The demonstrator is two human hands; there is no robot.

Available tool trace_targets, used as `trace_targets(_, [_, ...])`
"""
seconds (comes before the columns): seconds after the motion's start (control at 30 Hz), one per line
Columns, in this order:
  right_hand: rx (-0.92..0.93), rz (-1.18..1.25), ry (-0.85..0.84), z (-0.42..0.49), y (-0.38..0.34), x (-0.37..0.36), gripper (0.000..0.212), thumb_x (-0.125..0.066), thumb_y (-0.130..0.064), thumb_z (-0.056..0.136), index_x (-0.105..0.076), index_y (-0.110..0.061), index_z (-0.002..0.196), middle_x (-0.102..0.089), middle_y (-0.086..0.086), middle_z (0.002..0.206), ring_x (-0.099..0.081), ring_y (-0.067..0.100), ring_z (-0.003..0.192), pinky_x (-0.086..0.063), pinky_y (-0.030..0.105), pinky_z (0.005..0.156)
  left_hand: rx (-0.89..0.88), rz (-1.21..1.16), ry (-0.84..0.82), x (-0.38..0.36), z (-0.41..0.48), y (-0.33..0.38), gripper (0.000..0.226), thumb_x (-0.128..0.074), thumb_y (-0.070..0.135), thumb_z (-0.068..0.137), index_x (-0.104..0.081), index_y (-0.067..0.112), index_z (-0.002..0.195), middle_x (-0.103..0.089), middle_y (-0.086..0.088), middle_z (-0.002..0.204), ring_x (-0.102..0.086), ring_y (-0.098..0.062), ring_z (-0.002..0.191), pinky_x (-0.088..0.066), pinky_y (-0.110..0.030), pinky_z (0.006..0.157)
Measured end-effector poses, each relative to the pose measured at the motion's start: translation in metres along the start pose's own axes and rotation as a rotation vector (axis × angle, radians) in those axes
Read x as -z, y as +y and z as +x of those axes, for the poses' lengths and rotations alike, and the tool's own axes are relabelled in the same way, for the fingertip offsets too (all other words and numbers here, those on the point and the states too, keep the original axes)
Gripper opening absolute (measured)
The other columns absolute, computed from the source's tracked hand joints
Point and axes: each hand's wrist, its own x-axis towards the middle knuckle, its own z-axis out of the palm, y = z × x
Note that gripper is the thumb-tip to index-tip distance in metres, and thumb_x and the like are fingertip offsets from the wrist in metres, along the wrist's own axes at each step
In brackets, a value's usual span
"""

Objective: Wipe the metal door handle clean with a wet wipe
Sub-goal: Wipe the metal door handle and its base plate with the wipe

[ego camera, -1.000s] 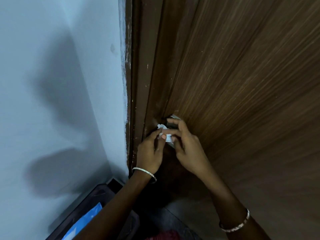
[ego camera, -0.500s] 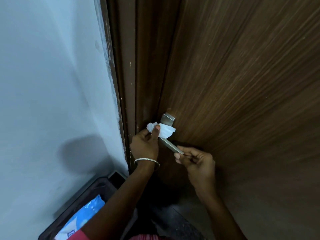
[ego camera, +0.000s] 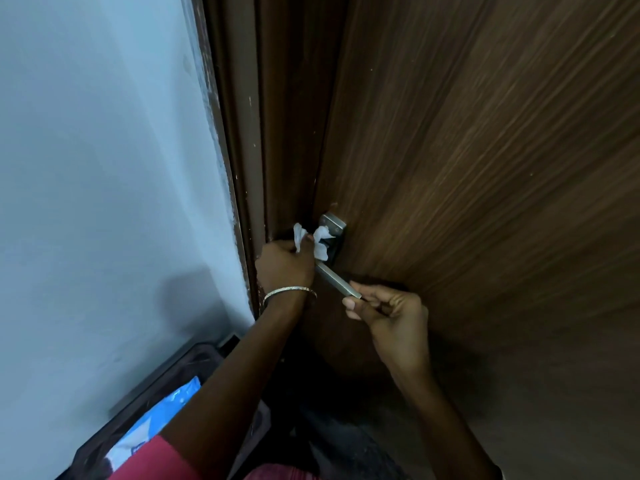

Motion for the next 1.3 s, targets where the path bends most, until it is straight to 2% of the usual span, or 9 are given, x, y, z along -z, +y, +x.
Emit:
trace_targets(0.13, [0.022, -0.015, 0.025, 0.000, 0.001, -0.002, 0.028, -0.082, -0.009, 0.080, -0.077, -0.021, 0.105, -0.079, -0.010, 0.085, -0.077, 0.006, 0.074, -0.063, 0.025, 0.075, -0.023, 0.106, 0.085, -0.004, -0.006, 0.008, 0.040, -0.064, 0.045, 0.089, -0.077, 0.008, 0.084, -0.075, -0.014, 0.078, -0.071, -0.028, 0.073, -0.047, -0.026, 0.061])
trace_targets(0.23, [0.046, -0.028, 0.048, -0.002, 0.003, -0.005, 0.029, -0.082, -0.010, 0.080, -0.077, -0.023, 0.105, -0.079, -0.011, 0.082, -0.076, 0.004, 0.071, -0.060, 0.016, 0.070, -0.255, 0.236, 0.107, -0.005, -0.017, 0.006, 0.038, -0.052, 0.040, 0.096, -0.073, 0.009, 0.096, -0.075, -0.014, 0.085, -0.071, -0.030, 0.076, -0.049, -0.028, 0.061])
trace_targets(0.33, [0.069, -0.036, 0.069, -0.003, 0.003, -0.007, 0.028, -0.082, -0.010, 0.080, -0.077, -0.024, 0.104, -0.078, -0.011, 0.080, -0.076, 0.002, 0.069, -0.056, 0.009, 0.065, -0.398, 0.323, 0.094, 0.001, -0.016, 0.000, 0.037, -0.048, 0.042, 0.098, -0.072, 0.014, 0.097, -0.075, -0.011, 0.082, -0.070, -0.027, 0.071, -0.038, -0.021, 0.056])
trace_targets(0.57, [0.079, -0.018, 0.060, -0.003, 0.004, -0.006, 0.027, -0.081, -0.012, 0.081, -0.077, -0.028, 0.101, -0.078, -0.015, 0.083, -0.076, 0.002, 0.069, -0.054, 0.009, 0.063, -0.421, 0.392, 0.002, 0.019, -0.010, -0.006, 0.041, -0.045, 0.039, 0.100, -0.070, 0.009, 0.085, -0.073, -0.013, 0.078, -0.069, -0.030, 0.070, -0.038, -0.024, 0.059])
trace_targets(0.77, [0.080, -0.010, 0.064, -0.004, 0.006, -0.007, 0.026, -0.080, -0.009, 0.082, -0.077, -0.028, 0.099, -0.078, -0.015, 0.082, -0.076, 0.003, 0.070, -0.057, 0.013, 0.064, -0.547, 0.695, 0.100, 0.015, -0.017, 0.020, 0.024, -0.062, 0.027, 0.092, -0.067, 0.015, 0.112, -0.076, -0.010, 0.092, -0.074, -0.034, 0.078, -0.058, -0.039, 0.063])
trace_targets(0.87, [0.079, -0.024, 0.067, -0.005, 0.007, -0.007, 0.024, -0.079, -0.010, 0.083, -0.077, -0.026, 0.101, -0.078, -0.016, 0.081, -0.076, 0.002, 0.070, -0.055, 0.010, 0.063, -0.632, 0.574, 0.209, 0.008, -0.017, 0.033, 0.021, -0.063, 0.030, 0.092, -0.060, 0.012, 0.104, -0.073, -0.007, 0.071, -0.071, -0.031, 0.060, -0.049, -0.031, 0.046])
trace_targets(1.07, [0.092, -0.037, 0.078, -0.005, 0.005, -0.007, 0.025, -0.080, -0.010, 0.082, -0.077, -0.028, 0.099, -0.078, -0.013, 0.079, -0.075, 0.001, 0.068, -0.055, 0.009, 0.063, -0.663, 0.277, 0.160, -0.003, -0.009, 0.031, 0.030, -0.052, 0.027, 0.096, -0.068, 0.004, 0.107, -0.073, -0.014, 0.097, -0.071, -0.031, 0.085, -0.059, -0.046, 0.069])
trace_targets(1.17, [0.100, -0.062, 0.078, -0.006, 0.007, -0.008, 0.025, -0.080, -0.010, 0.083, -0.077, -0.025, 0.102, -0.078, -0.015, 0.079, -0.075, 0.000, 0.070, -0.054, 0.008, 0.064, -0.646, 0.217, 0.142, -0.004, -0.012, 0.025, 0.046, -0.039, 0.038, 0.095, -0.070, 0.006, 0.106, -0.074, -0.011, 0.095, -0.072, -0.026, 0.083, -0.059, -0.040, 0.071])
trace_targets(1.3, [0.094, -0.065, 0.100, -0.007, 0.005, -0.010, 0.026, -0.080, -0.013, 0.082, -0.076, -0.031, 0.101, -0.077, -0.015, 0.078, -0.074, -0.001, 0.070, -0.058, 0.013, 0.068, -0.517, 0.234, 0.018, -0.003, -0.013, -0.003, 0.029, -0.041, 0.029, 0.101, -0.066, 0.012, 0.099, -0.072, -0.007, 0.088, -0.069, -0.025, 0.078, -0.053, -0.034, 0.066])
